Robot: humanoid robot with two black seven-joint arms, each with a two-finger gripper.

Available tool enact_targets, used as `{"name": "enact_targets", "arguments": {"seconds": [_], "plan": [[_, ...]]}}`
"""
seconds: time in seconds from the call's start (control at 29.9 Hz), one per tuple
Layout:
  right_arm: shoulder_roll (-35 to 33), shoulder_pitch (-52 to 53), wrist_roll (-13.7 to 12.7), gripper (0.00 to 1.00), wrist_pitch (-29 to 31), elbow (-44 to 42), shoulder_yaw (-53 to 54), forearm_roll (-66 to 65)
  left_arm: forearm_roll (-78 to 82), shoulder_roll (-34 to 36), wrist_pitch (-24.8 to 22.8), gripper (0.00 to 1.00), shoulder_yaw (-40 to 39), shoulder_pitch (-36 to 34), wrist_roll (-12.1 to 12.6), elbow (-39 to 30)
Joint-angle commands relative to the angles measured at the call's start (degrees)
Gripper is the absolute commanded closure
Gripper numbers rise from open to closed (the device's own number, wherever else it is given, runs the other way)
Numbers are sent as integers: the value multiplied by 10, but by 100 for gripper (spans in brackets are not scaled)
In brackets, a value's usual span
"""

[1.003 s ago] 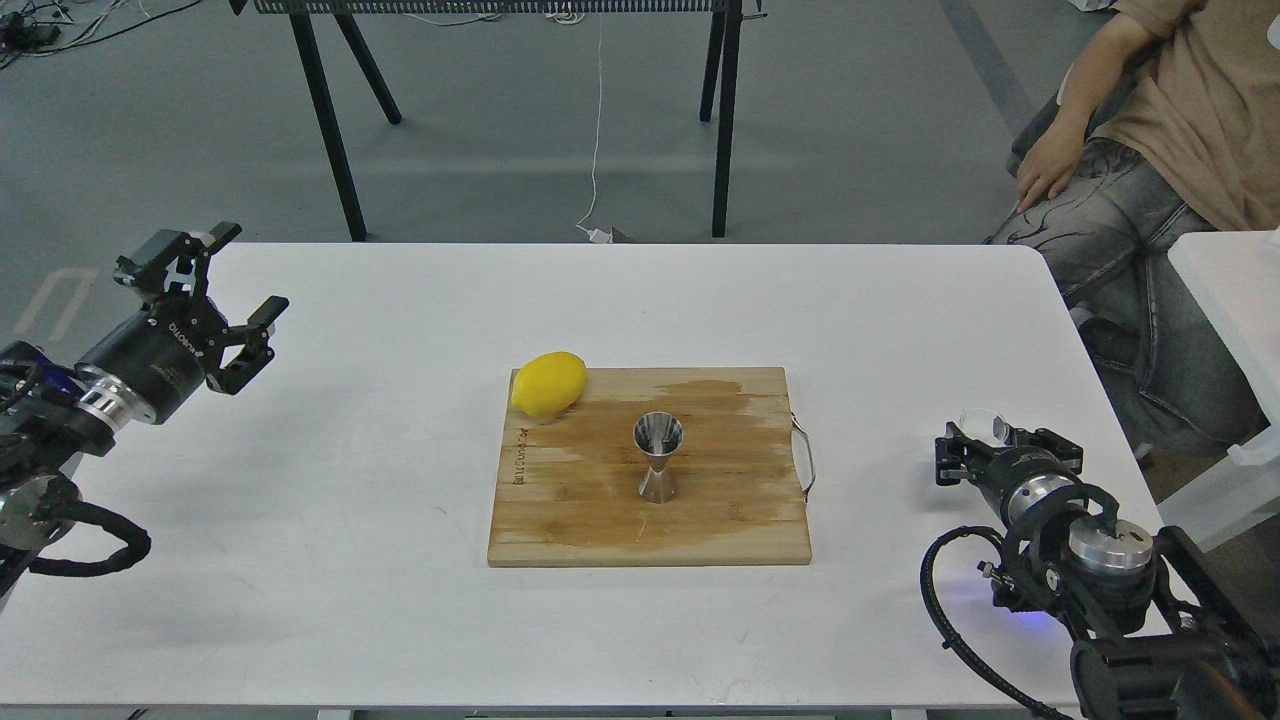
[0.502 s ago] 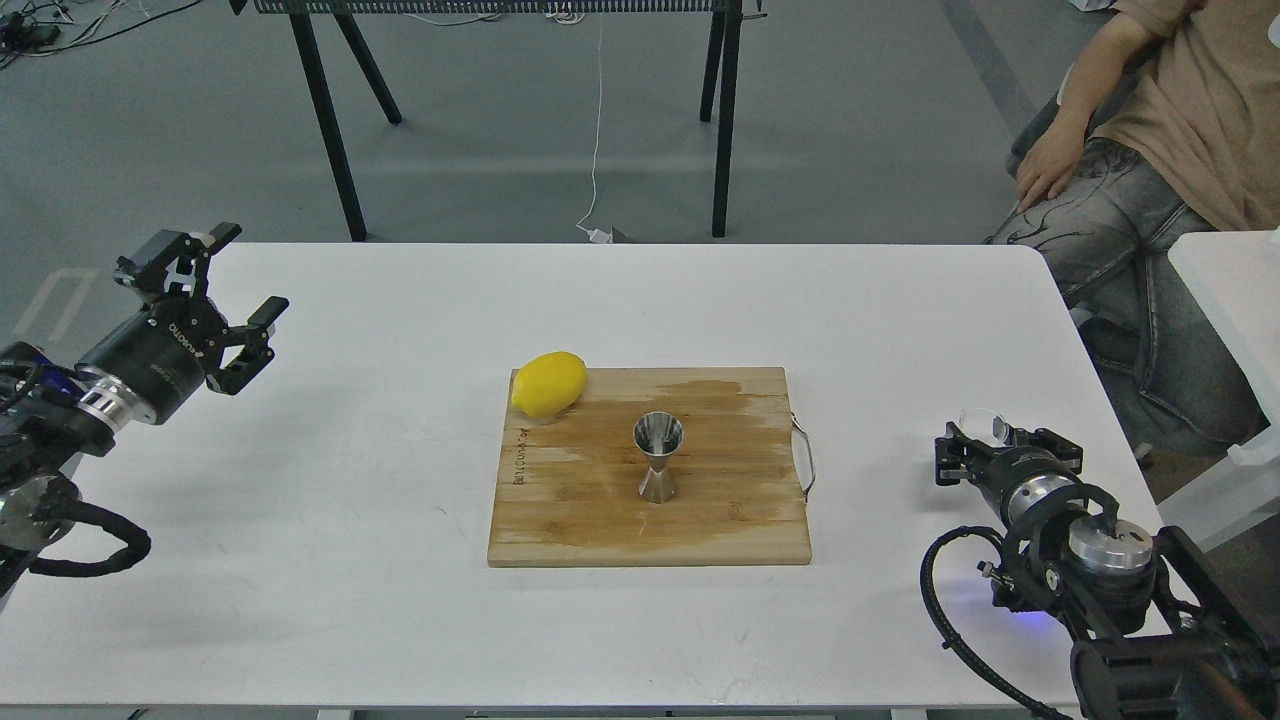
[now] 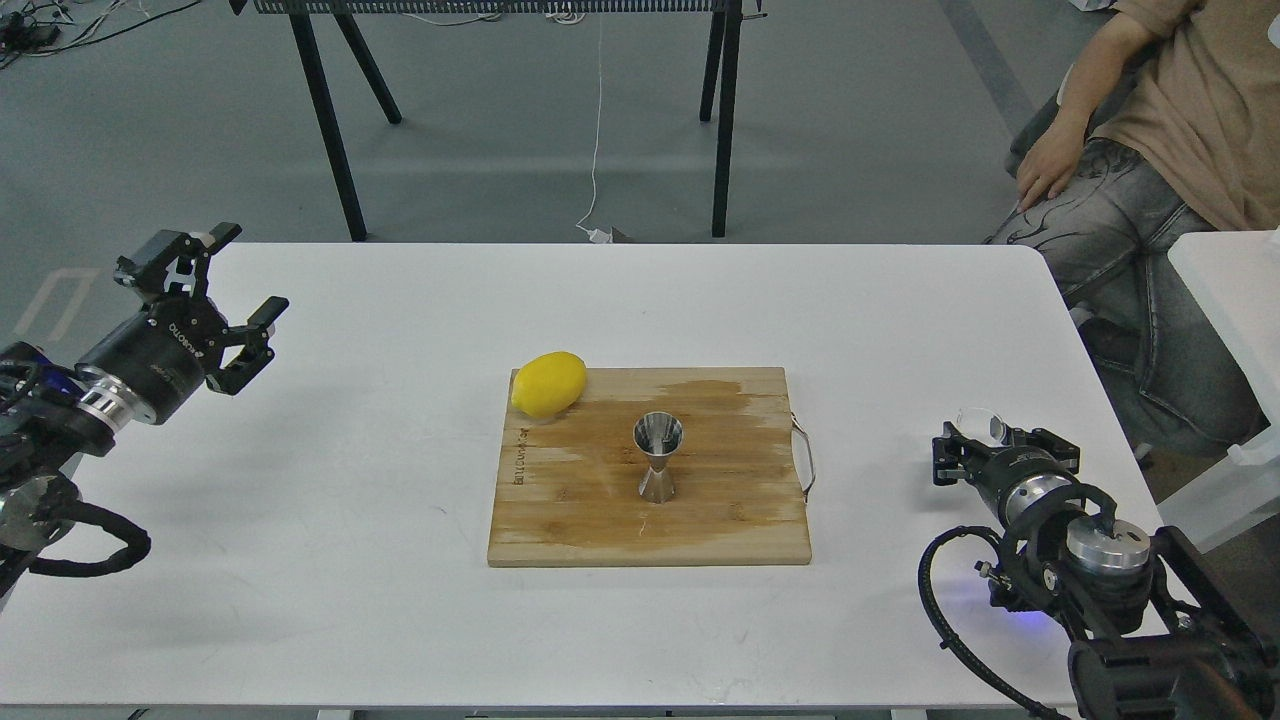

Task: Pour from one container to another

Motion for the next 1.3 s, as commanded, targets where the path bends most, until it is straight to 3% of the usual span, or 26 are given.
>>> {"name": "enact_targets", "arguments": {"seconds": [0.0, 0.57, 1.0, 1.07, 1.17, 1.27], "plan": [[0, 0, 0, 1, -1, 1, 0, 0, 0, 0, 0, 8, 0, 1, 0, 0], [0, -1, 0, 1, -1, 8, 0, 5, 0, 0, 0, 8, 0, 4, 0, 0], [-30, -8, -5, 1, -41, 103, 4, 4, 0, 0, 0, 8, -1, 4, 0, 0], [-47, -6, -18, 1, -37, 111, 1, 3, 0, 0, 0, 8, -1, 4, 0, 0], [-75, 15, -61, 1, -22, 113, 0, -6, 0, 0, 0, 8, -1, 4, 0, 0], [-117, 60, -100, 1, 58, 102, -12, -30, 0, 0, 0, 8, -1, 4, 0, 0]]}}
